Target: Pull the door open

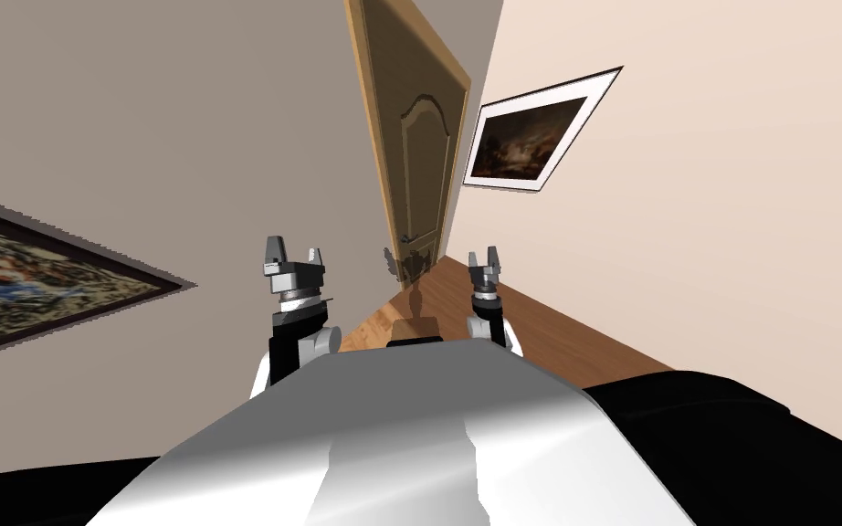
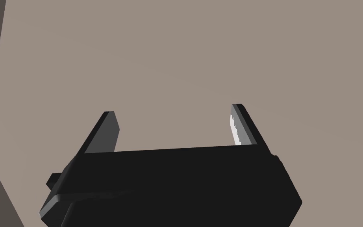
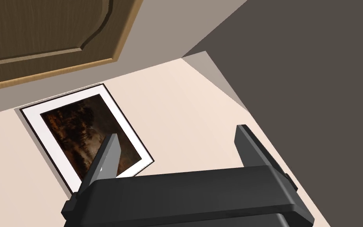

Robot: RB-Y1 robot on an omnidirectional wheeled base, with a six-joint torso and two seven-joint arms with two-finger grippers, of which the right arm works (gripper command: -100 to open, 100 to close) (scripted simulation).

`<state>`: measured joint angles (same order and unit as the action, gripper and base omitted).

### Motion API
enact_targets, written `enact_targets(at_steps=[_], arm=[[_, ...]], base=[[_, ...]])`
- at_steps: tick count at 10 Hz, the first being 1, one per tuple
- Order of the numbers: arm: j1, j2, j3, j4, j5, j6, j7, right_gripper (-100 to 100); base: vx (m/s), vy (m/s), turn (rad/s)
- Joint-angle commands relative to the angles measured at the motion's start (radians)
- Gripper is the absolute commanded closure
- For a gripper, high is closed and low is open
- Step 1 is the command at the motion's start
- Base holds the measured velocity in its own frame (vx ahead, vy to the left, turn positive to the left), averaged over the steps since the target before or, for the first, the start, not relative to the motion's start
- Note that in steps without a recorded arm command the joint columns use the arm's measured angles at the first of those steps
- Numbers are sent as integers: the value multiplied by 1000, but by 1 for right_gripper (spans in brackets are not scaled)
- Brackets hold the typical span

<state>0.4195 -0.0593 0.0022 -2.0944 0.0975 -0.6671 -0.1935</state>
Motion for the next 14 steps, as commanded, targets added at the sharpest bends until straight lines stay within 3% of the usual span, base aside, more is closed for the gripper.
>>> enact_targets(at_steps=[1, 4, 5, 10, 14], arm=[[-23, -13, 2, 46, -3, 0, -5, -100], [-59, -37, 11, 130, -6, -7, -13, -100], [-59, -37, 11, 136, -6, -7, -13, -100], [-126, -78, 29, 290, -13, -18, -28, -100], [-154, -95, 37, 371, -16, -23, -35, -100]], base=[[88, -25, 111], [94, -25, 119], [64, -18, 53], [82, -22, 137], [60, -27, 85]])
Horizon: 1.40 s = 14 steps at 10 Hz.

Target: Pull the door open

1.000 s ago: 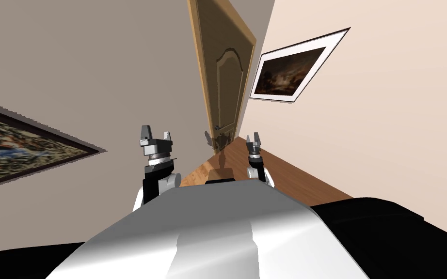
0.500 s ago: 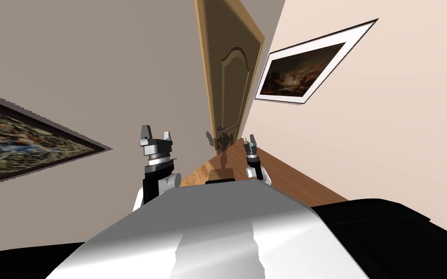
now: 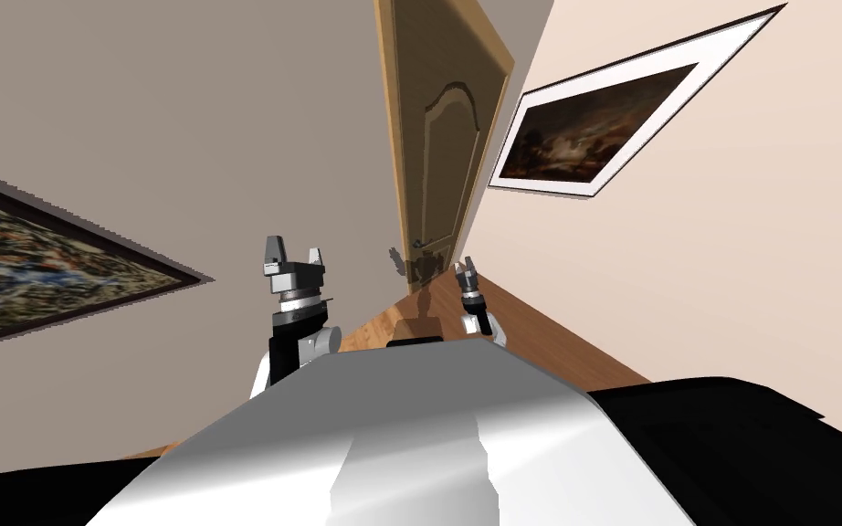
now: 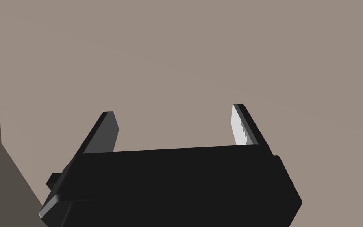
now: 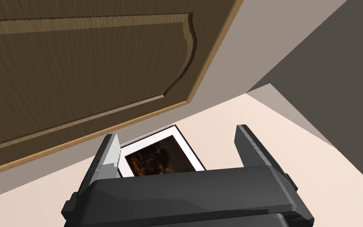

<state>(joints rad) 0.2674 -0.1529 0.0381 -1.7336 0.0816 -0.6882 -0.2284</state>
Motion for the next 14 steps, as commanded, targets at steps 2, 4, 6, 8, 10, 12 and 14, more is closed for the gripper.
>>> enact_targets(at_steps=[2, 4, 6, 8, 10, 12, 14], arm=[[-30, -18, 9, 78, -3, -7, -6, -100], [-59, -36, 16, 142, -6, -12, -13, -100], [-73, -44, 20, 189, -7, -15, -16, -100], [-102, -61, 28, 254, -10, -20, -23, -100], [-117, -70, 32, 290, -12, -22, -26, -100], [-131, -78, 36, 333, -13, -25, -29, -100], [-159, -94, 43, 395, -16, -30, -36, -100]], base=[[57, -28, 125], [90, -45, 162], [59, -34, 63], [82, -39, 168], [48, -22, 70], [41, -28, 69], [88, -37, 159]])
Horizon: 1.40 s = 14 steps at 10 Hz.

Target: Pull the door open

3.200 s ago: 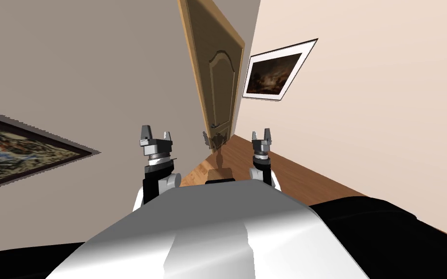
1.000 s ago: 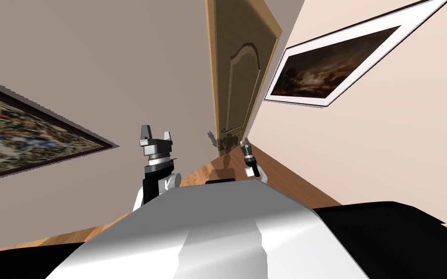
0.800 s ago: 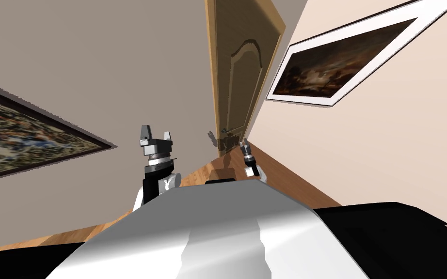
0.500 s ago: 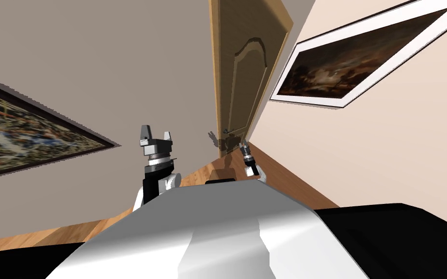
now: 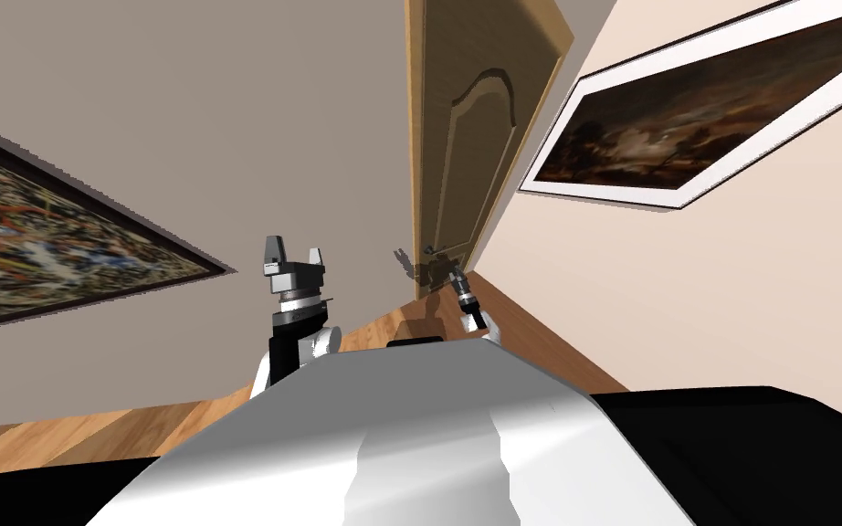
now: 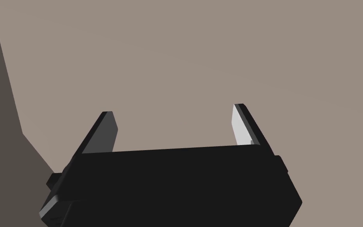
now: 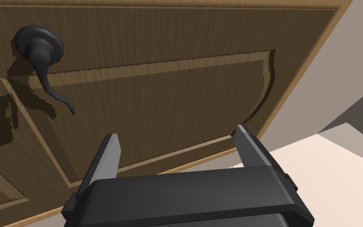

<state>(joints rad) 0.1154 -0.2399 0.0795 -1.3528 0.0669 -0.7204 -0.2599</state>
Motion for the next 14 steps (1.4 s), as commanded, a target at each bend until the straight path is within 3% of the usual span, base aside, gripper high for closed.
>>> enact_targets(at_steps=[1, 6, 14], arm=[[-21, -15, 6, 50, -3, 0, -7, -100], [-88, -53, 24, 222, -9, -12, -22, -100], [-175, -103, 47, 440, -18, -27, -42, -100]], base=[[77, -56, 131], [84, -64, 151], [72, -56, 114]])
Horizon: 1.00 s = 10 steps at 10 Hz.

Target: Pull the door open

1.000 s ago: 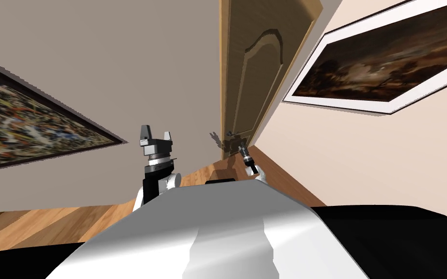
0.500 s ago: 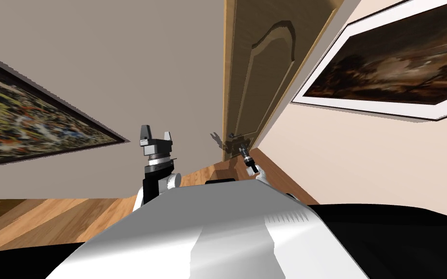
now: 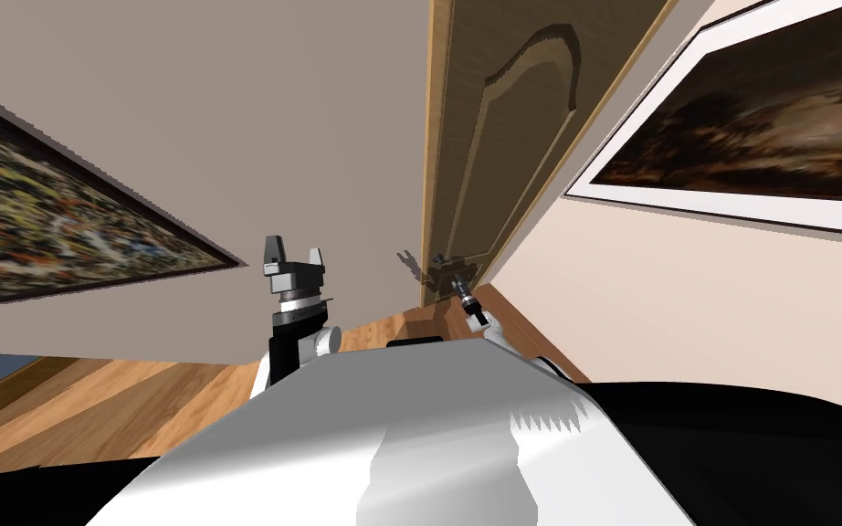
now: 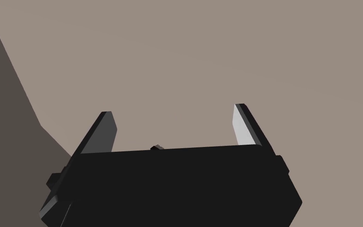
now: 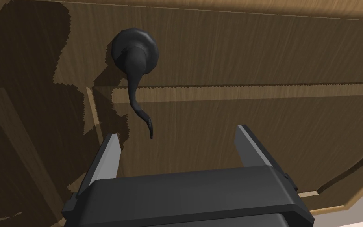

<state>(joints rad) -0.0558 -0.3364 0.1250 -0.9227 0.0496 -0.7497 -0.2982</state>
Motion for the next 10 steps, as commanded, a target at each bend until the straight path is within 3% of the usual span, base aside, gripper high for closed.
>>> enact_targets(at_steps=[1, 6, 8, 10], arm=[[-12, -11, 4, 30, -2, 1, -6, -100], [-52, -33, 15, 130, -6, -6, -15, -100], [-54, -33, 15, 136, -6, -9, -14, -100], [-71, -37, -8, 181, -38, -19, 7, -100]], base=[[68, -66, 89], [49, -42, 84], [38, -32, 46], [32, -4, 273]])
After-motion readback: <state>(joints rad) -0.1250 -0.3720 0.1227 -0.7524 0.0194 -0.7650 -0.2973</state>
